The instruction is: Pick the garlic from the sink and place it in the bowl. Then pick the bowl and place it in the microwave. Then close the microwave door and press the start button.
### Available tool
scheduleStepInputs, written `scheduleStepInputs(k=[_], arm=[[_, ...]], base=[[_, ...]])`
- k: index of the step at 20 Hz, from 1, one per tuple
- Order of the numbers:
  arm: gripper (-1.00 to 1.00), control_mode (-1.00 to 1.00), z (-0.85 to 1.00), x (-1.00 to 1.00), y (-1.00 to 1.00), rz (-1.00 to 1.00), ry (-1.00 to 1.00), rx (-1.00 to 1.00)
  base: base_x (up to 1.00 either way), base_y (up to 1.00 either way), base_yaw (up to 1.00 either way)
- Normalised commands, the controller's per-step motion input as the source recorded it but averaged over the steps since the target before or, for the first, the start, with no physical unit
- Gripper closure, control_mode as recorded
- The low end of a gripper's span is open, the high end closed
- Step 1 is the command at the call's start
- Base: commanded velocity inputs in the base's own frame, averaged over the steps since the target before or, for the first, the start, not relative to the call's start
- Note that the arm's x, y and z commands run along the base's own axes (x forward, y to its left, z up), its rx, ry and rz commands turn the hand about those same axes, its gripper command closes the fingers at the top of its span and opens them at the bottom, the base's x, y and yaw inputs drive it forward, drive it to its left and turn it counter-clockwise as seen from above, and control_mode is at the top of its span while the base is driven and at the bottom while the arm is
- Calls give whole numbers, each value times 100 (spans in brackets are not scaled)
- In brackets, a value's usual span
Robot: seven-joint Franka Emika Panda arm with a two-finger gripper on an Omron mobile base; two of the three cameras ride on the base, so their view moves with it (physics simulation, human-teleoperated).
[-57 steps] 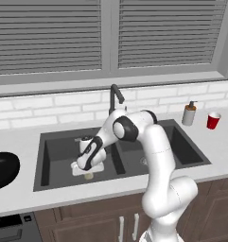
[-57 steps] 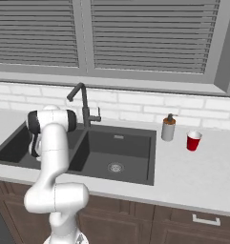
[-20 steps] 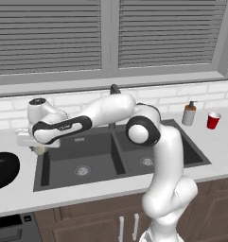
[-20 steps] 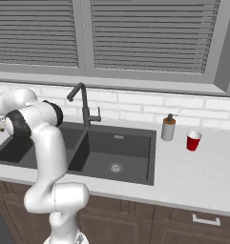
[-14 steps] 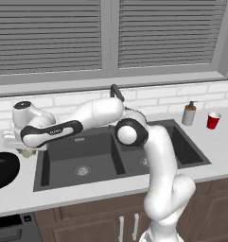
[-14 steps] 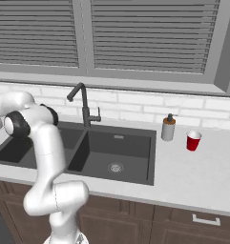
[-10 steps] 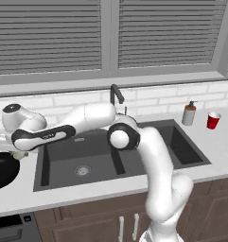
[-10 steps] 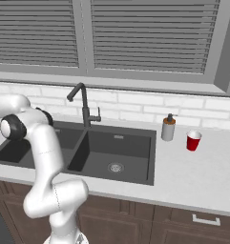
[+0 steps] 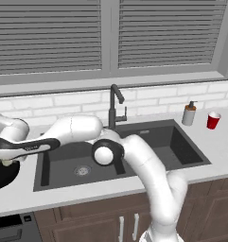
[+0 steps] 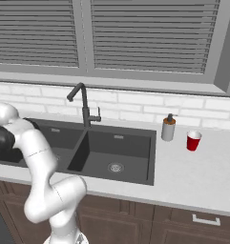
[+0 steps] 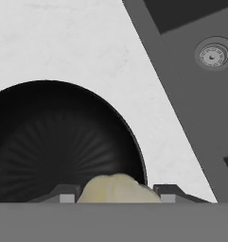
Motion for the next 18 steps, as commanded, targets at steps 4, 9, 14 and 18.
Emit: scheduleStepInputs(k=[4, 9, 14, 18], arm=[[-100, -100, -54, -4, 0, -15, -4, 0], [-100, -100, -50, 0, -6, -11, -4, 1], [-100, -100, -12, 0, -22, 0, -7, 15], [-100, -100, 30, 0, -22, 0, 0, 18]], base=[[0, 0, 0], [0, 0, 0], [0, 0, 0], [0, 0, 0]])
